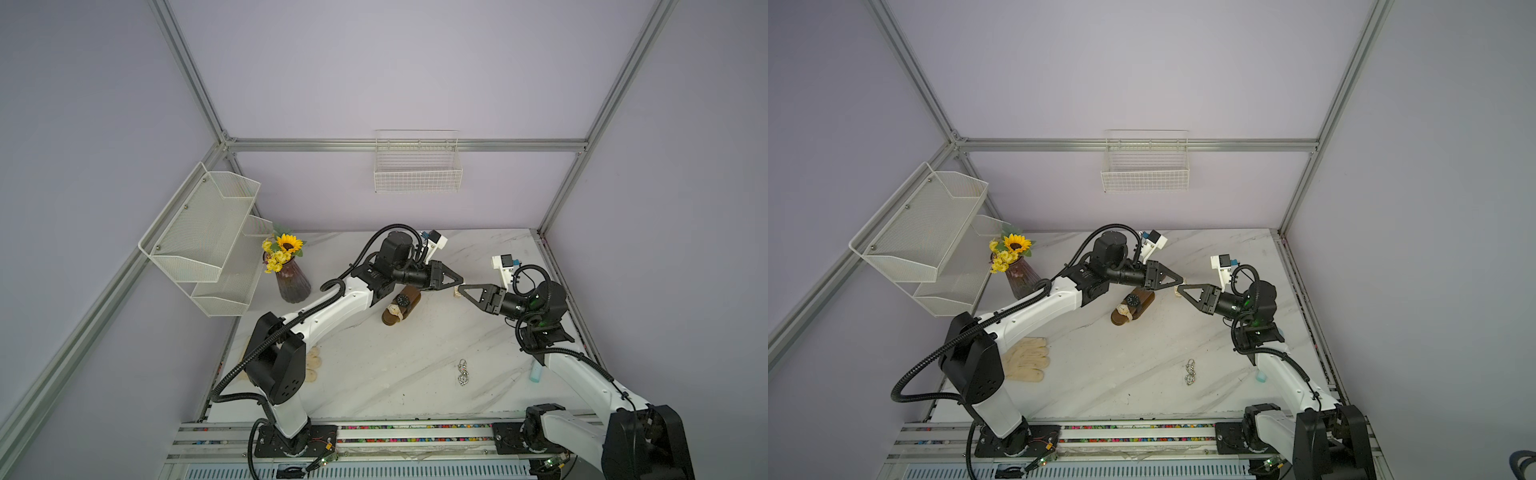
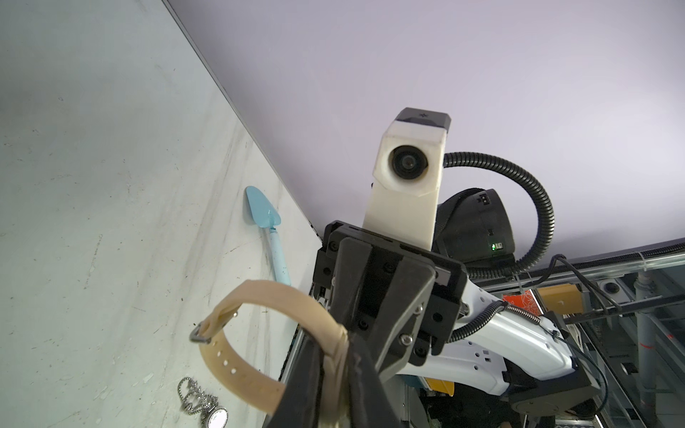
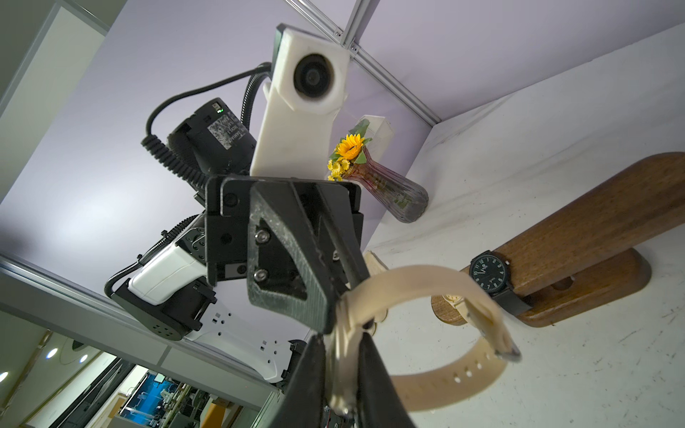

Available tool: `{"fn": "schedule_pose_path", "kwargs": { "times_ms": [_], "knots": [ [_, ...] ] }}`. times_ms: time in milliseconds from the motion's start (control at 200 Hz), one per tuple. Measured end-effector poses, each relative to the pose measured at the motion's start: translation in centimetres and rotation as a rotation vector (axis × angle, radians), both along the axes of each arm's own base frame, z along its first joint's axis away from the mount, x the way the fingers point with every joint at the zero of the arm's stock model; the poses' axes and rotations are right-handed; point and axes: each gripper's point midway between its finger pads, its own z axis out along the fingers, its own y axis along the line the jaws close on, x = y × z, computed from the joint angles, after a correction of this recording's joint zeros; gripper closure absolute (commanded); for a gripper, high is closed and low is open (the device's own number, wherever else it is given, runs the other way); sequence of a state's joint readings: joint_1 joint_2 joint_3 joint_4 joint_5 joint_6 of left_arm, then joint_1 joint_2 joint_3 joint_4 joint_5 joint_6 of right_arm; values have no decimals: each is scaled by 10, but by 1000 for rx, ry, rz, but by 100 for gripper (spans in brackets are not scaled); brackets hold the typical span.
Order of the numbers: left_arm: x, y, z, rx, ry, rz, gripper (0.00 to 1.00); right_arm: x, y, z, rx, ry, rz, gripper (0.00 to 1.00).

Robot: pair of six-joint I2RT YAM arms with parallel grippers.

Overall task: Place watch on stand
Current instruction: Pick up the watch at the center of the board, then adjust the stand at the center of the board.

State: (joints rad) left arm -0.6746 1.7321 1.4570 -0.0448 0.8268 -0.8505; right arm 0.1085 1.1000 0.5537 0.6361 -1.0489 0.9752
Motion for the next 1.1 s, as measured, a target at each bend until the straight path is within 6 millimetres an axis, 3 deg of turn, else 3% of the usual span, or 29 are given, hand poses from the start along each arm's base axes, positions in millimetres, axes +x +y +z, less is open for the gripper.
{"fn": "schedule_pose_path", "kwargs": {
  "times_ms": [120, 200, 425, 555, 670, 790, 865, 1010, 1100],
  "knots": [
    [0, 0, 3, -10, -3, -1, 83, -1, 0, 0, 0, 0, 5, 84],
    [1, -1, 4, -16, -3, 0, 72, -1, 1, 0, 0, -1, 8, 84],
    [3, 10, 11, -22, -5, 25, 52, -3, 1, 0, -2, -1, 19, 87],
    [6, 21, 18, -21, -26, 50, 50, -2, 2, 1, -3, -5, 23, 88],
    [4, 44, 7, 44, -36, 113, 54, 5, 3, 5, -18, -12, 24, 90],
    [-6, 73, -19, 167, -30, 194, 55, 26, 4, 0, -52, 2, 15, 98],
    [-19, 85, -48, 246, 6, 217, 56, 43, 5, -13, -71, 32, 1, 100],
    [-51, 88, -124, 438, 126, 200, 57, 81, 6, -58, -110, 139, -28, 100],
    [-67, 80, -151, 524, 153, 168, 60, 102, 7, -81, -136, 191, -40, 100]
  ]
}}
